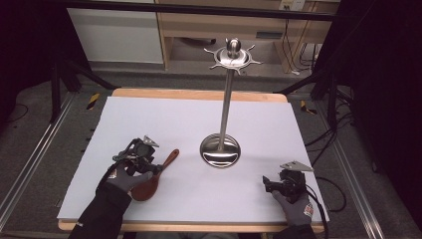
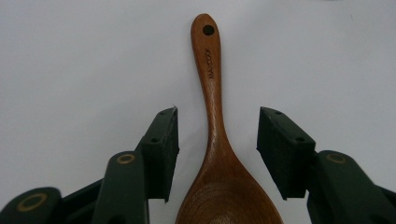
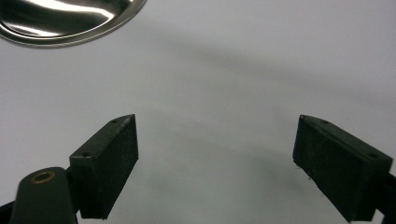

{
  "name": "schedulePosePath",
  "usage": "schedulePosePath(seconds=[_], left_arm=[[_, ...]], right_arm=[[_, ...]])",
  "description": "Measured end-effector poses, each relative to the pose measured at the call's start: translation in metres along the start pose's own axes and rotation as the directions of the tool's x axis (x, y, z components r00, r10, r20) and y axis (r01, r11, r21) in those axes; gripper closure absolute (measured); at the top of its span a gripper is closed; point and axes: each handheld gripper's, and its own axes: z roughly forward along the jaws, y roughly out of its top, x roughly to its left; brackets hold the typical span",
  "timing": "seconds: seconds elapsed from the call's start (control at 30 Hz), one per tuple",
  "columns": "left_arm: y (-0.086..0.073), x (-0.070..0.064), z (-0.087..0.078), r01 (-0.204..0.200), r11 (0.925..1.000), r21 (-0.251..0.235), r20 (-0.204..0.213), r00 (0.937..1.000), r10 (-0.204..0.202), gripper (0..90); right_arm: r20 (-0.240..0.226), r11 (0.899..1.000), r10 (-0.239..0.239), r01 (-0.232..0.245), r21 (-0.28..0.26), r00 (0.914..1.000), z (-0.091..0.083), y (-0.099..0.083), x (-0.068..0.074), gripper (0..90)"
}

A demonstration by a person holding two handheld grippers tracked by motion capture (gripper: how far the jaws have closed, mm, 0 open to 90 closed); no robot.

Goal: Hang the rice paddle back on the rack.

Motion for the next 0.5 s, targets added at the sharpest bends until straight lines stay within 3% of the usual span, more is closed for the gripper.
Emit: schedulePosePath(seconds=[0.33, 0.5], left_arm=[[0.008, -0.002, 0.017, -0.034, 0.9963, 0.079, -0.012, 0.9993, 0.035, 57.6], [0.011, -0.002, 0.022, -0.040, 0.9951, 0.090, -0.012, 0.9991, 0.042, 59.6]], right_arm=[[-0.007, 1.000, 0.003, -0.003, 0.009, 1.0000, 0.001, 0.000, 0.000, 14.4], [-0.003, 1.000, 0.000, 0.001, 0.008, 1.0000, 0.001, 0.000, 0.000, 14.4]])
